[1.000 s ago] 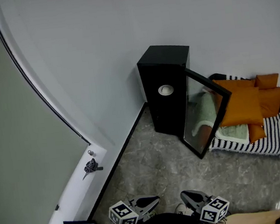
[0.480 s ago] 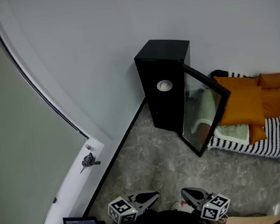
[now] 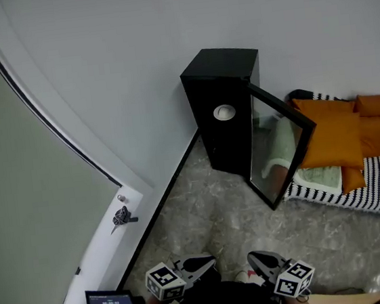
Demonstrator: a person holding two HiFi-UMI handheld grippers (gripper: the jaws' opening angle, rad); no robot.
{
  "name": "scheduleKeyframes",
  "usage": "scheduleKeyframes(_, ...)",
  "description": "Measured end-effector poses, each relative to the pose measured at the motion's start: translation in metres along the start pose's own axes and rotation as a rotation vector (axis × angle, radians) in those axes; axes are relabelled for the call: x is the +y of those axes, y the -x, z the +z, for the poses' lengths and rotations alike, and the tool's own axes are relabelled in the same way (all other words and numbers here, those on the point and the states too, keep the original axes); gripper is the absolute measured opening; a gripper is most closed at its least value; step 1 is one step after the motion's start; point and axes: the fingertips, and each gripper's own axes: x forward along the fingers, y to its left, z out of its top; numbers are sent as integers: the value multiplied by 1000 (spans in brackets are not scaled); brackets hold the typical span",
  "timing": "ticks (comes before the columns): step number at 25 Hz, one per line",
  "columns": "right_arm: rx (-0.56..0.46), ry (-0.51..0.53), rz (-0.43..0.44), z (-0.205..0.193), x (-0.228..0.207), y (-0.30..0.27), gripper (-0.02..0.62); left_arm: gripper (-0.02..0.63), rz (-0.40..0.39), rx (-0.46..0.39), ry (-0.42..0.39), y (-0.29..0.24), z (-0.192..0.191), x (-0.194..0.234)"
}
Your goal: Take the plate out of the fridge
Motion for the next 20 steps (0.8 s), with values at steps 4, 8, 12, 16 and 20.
scheduleKeyframes(4,-15,-3,-9,7,-4,0,8,5,-3,5,0,-4,7,5)
scheduleKeyframes(8,-25,6,-31,18,-19,-15,8,5,-24,0,-7,-11,15,29)
scheduleKeyframes(12,-28,26,-69,32,-31,-34,8,5,-48,-11,-5,-13,25,56)
scheduleKeyframes(16,-38,55,-107,52,-43,-67,8,5,-74,-18,-10,-11,40,98)
scheduleKeyframes(20,-68,44,-136,70,-47,-109,8,6,-105,-22,-20,-3,58,141)
